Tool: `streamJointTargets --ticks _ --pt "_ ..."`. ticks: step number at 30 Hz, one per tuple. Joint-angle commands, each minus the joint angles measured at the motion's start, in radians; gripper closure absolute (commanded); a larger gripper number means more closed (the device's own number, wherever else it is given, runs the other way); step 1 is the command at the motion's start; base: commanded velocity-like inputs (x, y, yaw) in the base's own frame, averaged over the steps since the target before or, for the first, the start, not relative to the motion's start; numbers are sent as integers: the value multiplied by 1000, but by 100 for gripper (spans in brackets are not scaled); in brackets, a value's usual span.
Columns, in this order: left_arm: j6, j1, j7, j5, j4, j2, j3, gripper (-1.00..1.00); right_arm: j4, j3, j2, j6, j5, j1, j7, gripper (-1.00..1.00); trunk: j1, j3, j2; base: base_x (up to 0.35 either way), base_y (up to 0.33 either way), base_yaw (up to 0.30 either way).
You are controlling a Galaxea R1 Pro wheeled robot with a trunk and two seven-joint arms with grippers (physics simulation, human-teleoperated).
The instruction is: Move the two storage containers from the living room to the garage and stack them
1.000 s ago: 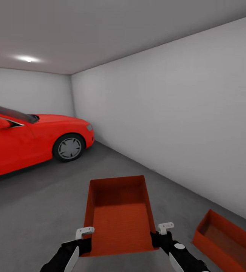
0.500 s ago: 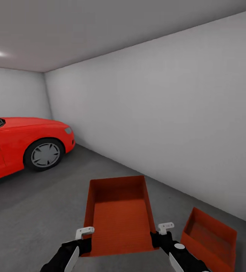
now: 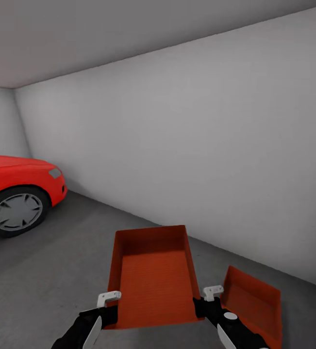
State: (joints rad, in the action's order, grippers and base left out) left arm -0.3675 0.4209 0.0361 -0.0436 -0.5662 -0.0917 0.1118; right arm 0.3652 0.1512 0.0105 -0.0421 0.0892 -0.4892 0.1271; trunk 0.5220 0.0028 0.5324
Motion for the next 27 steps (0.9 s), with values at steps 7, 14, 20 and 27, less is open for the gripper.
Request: streamJointTargets --ticks 7,14,20,27 --pt "7 0 31 24 -31 14 5 100 -4 33 -1 -4 11 0 29 100 1 -3 1 325 -75 -287" --pt "7 0 31 24 -31 13 5 100 -4 33 -1 -4 11 0 29 100 1 -7 1 325 -92 -285" --pt "7 0 31 24 -31 13 5 100 -4 33 -1 -4 11 0 29 100 1 -10 1 325 -132 -280" --pt "7 0 31 24 -31 13 5 100 -4 33 -1 -4 11 0 29 100 1 -15 1 325 -137 -276"
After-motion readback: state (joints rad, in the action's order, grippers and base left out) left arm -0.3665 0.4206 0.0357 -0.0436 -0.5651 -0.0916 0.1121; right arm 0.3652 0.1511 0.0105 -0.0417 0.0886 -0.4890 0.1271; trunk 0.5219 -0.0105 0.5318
